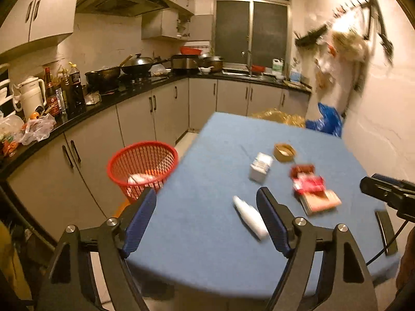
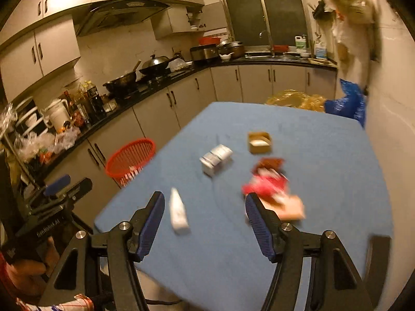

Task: Collect trash
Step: 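Move both grippers back over the table toward the remaining trash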

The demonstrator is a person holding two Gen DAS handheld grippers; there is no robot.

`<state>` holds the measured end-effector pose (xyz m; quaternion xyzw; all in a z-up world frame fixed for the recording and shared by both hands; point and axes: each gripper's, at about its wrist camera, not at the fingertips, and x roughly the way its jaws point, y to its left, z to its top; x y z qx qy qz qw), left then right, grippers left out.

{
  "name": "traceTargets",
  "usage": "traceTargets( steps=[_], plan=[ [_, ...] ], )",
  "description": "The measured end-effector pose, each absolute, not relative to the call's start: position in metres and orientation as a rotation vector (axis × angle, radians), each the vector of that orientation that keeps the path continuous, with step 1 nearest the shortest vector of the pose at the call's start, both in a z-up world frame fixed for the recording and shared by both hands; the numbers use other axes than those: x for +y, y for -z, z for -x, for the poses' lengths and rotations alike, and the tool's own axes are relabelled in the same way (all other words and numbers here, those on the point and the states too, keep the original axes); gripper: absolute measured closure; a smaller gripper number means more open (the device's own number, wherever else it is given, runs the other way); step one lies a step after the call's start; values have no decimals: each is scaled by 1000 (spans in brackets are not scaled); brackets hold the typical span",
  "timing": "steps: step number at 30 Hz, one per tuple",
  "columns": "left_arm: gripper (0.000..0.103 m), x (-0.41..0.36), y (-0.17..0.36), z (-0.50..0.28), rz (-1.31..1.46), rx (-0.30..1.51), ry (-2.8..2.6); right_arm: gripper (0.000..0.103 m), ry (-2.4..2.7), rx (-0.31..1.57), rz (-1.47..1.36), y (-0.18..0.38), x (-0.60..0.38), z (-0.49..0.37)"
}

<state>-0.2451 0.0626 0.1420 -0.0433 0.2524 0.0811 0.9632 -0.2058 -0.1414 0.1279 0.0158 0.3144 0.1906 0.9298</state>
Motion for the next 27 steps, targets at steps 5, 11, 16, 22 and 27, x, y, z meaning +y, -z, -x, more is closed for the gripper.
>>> traceTargets(
  steps=[5,11,16,22,27],
  plan=[
    [24,35,-122,257,67,598,-134,34,-345,671,-25,-116,-183,223],
    [24,23,-117,253,103,615,-145,34,-384,640,11,-120,-187,235],
    [24,13,-116,251,81,618,-122,34,-397,648,15,-118,-187,235],
    [24,18,-108,233,103,688,-74,33,-391,701,-15,-110,-189,219],
    [24,32,-96,190,194,803,-37,33,-390,786,-87,-102,-194,181]
  ],
)
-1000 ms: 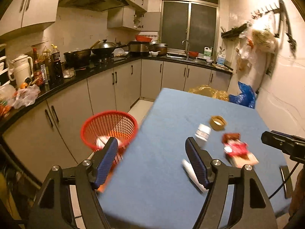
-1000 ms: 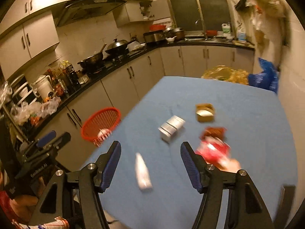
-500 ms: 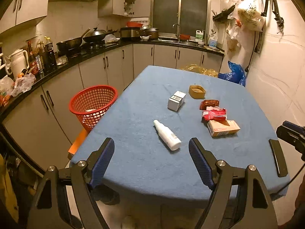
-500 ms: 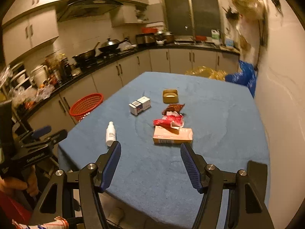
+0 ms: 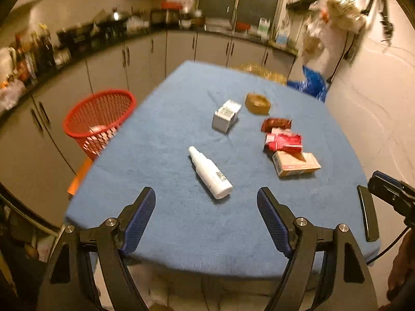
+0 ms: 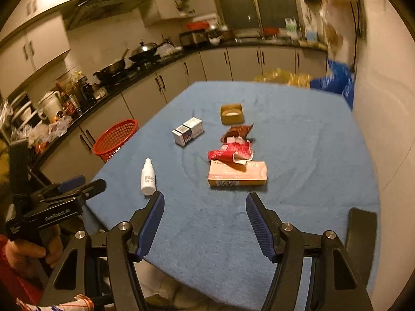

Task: Collect trash
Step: 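Move both grippers back over the table toward the remaining trash, then close the left gripper around the white spray bottle, then lift the white spray bottle with the left gripper while the right grasps the red wrapper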

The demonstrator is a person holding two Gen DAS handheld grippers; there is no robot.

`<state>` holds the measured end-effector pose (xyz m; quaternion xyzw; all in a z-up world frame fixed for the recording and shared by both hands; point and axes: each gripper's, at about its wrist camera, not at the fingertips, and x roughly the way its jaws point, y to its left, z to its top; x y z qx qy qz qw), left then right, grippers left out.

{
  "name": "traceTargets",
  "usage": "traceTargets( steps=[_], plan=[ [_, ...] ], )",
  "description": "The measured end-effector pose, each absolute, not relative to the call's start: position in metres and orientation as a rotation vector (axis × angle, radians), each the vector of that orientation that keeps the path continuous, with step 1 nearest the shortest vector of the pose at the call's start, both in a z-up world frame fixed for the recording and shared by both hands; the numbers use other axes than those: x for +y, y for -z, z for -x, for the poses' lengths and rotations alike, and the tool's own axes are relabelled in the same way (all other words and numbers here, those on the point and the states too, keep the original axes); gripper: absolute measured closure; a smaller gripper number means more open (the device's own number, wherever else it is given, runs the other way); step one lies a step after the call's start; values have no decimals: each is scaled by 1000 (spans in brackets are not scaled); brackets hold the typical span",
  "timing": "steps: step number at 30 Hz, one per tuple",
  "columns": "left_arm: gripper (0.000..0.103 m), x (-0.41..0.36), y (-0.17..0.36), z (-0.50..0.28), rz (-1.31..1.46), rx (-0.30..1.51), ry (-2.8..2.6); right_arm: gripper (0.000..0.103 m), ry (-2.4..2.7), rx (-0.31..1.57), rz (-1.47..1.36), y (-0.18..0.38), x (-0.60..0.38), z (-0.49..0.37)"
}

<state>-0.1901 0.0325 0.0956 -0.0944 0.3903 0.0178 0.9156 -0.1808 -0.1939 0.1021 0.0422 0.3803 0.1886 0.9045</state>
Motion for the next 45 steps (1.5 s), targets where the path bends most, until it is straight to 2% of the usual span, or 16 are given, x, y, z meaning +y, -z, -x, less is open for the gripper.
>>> traceTargets(
  steps=[11,16,20,22,23,25,27,29,31,32,33,45],
  plan=[
    [24,37,-63,101,263,1001,-33,34,-420,889,-217,-90,-196,79],
    [24,35,-52,84,251,1027,-37,44,-400,945,-169,-73,-196,31],
    [24,38,-42,76,240,1050,-47,46,-416,997,-142,-57,-189,5],
    [24,39,-39,74,236,1055,-60,58,-412,1032,-150,-45,-189,-9],
    [24,40,-37,74,239,1055,-58,58,-413,1050,-153,-39,-190,-14],
    [24,41,-34,74,234,1053,-56,66,-400,1068,-131,-30,-189,-21],
    [28,41,-30,76,222,1055,-52,68,-411,1084,-123,-24,-186,-23],
    [48,40,-25,76,214,1063,-45,80,-419,1095,-101,-18,-181,-24],
    [59,39,-18,76,217,1077,-31,96,-419,1098,-79,-16,-175,-22],
    [69,38,-17,76,214,1077,-27,97,-423,1096,-83,-17,-174,-21],
    [72,37,-17,77,199,1072,-29,97,-430,1084,-86,-20,-172,-18],
    [74,39,-40,83,152,982,-18,98,-452,985,-111,-52,-160,13]
  ],
)
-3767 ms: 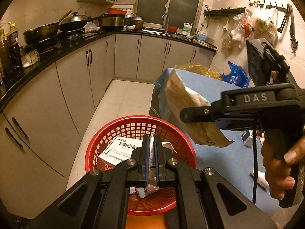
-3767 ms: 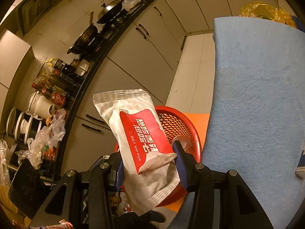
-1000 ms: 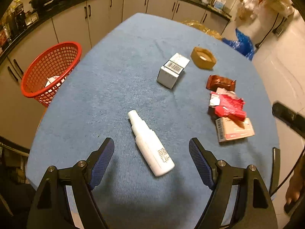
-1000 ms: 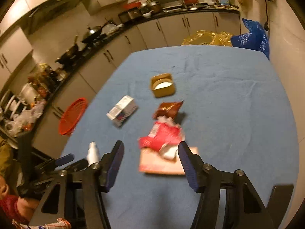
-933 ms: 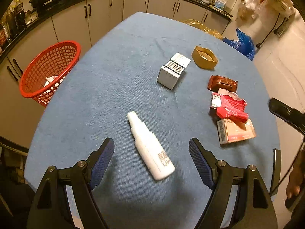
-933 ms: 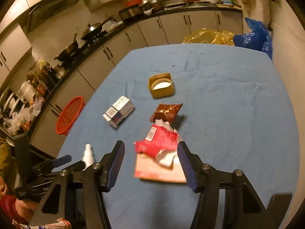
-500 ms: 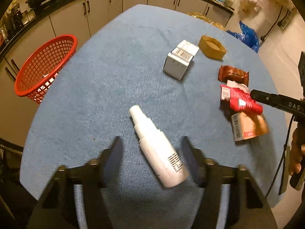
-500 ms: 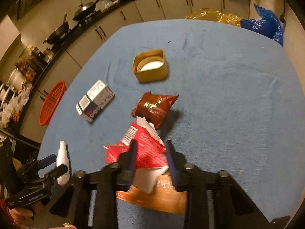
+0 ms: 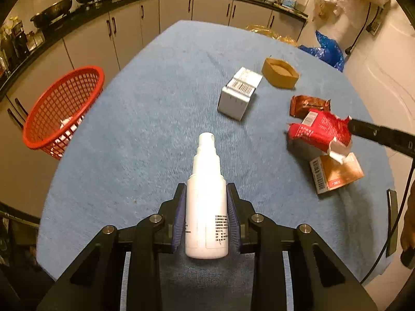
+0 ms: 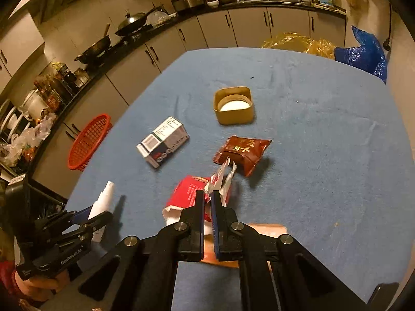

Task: Collect trash
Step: 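Lift the white spray bottle with the left gripper while the right grasps the red wrapper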

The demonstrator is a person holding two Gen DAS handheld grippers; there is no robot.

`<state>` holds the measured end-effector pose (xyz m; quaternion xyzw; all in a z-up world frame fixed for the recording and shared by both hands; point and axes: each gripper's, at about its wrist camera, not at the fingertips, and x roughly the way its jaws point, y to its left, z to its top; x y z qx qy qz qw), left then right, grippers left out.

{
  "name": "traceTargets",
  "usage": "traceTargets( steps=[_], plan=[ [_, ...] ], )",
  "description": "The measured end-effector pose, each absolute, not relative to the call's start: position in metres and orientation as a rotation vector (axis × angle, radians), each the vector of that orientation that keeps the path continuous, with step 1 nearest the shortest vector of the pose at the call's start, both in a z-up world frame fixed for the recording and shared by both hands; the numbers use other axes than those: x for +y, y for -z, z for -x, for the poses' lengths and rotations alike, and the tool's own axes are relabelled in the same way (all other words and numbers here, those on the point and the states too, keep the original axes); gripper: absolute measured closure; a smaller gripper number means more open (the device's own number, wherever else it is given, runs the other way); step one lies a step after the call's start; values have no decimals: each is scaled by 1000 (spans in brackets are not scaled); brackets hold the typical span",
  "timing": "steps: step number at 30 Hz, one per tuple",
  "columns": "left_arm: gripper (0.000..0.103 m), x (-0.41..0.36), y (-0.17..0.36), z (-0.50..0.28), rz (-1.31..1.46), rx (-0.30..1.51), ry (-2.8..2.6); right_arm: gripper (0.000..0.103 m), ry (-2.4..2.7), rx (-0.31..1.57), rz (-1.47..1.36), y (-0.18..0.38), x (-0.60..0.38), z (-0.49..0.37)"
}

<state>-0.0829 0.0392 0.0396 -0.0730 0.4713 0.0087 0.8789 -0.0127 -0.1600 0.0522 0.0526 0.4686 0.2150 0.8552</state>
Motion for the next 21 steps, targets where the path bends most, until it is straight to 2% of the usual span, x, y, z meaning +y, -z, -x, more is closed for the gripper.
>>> traceTargets(
  steps=[14,16,21],
  plan=[
    [74,47,-65,92,138,927,-11,97,-442,1014,-120,-43,-153,28],
    [74,46,-68,94,129,921,-6,85,-441,1020,-119,-41,-153,27],
    [74,45,-74,99,118,906,-2,82,-426,1049,-136,-31,-155,23]
  ],
)
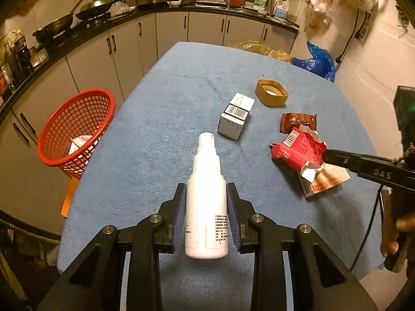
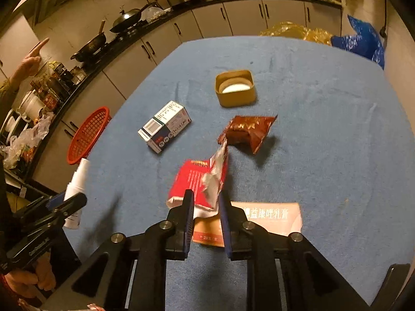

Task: Collect trash
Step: 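Lift the white spray bottle with the left gripper while the right grasps the red wrapper, then carry the spray bottle and red wrapper over the red wastebasket with both grippers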

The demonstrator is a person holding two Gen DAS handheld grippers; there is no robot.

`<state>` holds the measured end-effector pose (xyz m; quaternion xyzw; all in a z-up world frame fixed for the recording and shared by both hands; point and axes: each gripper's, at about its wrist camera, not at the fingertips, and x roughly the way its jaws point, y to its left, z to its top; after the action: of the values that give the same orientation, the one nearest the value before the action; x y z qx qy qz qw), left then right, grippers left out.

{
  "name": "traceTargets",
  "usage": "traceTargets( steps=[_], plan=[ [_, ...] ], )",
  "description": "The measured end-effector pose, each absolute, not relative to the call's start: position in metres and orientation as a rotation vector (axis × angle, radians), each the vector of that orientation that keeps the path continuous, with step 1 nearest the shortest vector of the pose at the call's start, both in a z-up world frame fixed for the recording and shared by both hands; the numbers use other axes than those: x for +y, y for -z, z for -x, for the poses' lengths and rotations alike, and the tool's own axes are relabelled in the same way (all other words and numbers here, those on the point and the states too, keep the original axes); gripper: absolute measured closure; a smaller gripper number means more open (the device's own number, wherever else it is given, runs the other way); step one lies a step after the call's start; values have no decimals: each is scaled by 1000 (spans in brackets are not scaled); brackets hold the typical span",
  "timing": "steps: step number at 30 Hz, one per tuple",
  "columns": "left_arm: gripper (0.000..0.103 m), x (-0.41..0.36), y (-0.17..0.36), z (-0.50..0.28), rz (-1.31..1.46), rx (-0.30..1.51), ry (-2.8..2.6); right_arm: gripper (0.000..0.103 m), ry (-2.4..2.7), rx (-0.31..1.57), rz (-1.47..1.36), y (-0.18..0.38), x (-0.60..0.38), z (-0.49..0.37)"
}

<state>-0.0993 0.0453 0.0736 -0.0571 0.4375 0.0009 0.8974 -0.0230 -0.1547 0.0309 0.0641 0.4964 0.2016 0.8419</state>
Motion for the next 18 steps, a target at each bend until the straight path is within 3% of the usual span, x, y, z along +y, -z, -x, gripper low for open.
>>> traceTargets(
  steps=[6,9,18],
  plan=[
    [74,47,-79,105,117,894,-9,83,-420,1071,-177,-22,-157,22],
    [74,48,-80,106,122,893,-12,95,-419,1060,-161,-23,-156,23],
    [74,51,-113,98,108,823,-4,99,-437,984,-152,-48,-150,35]
  ],
)
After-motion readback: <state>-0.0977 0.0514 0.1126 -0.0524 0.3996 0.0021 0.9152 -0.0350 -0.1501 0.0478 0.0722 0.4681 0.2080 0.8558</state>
